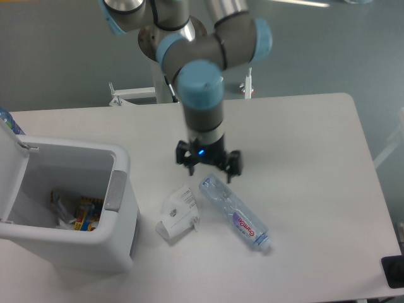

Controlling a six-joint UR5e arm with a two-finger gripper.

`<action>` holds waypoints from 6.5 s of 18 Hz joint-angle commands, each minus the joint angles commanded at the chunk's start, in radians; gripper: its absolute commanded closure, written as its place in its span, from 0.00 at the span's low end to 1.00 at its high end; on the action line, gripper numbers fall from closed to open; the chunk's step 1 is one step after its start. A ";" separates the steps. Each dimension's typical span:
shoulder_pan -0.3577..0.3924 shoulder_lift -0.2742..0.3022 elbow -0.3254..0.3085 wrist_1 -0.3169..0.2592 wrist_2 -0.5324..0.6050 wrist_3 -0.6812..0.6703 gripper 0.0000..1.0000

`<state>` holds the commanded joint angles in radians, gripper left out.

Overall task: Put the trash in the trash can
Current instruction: 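Lower the gripper over the white paper and close on it, then lift the white paper and carry it over the trash bin, then open the gripper to drop the paper into the bin, then move the gripper over the clear water bottle and lower it, then rotate the gripper to align with the bottle's length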

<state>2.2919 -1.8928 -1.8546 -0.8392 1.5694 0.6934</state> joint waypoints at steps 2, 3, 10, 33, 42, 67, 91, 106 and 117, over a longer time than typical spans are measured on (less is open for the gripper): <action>-0.002 -0.008 0.000 0.003 -0.049 0.000 0.00; -0.002 -0.012 -0.003 0.003 -0.064 0.000 0.00; -0.032 -0.055 0.005 0.009 -0.066 -0.018 0.00; 0.004 -0.065 0.156 0.006 -0.061 -0.172 1.00; 0.161 0.000 0.391 0.000 -0.302 -0.336 1.00; -0.152 0.290 0.253 0.000 -0.419 -0.574 0.62; 0.170 0.045 0.267 -0.063 -0.109 -0.798 0.00; 0.212 -0.219 0.316 -0.049 0.017 -0.839 0.00; 0.176 -0.307 0.339 -0.044 0.026 -0.838 0.00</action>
<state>2.4682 -2.1997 -1.5156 -0.8836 1.5953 -0.1442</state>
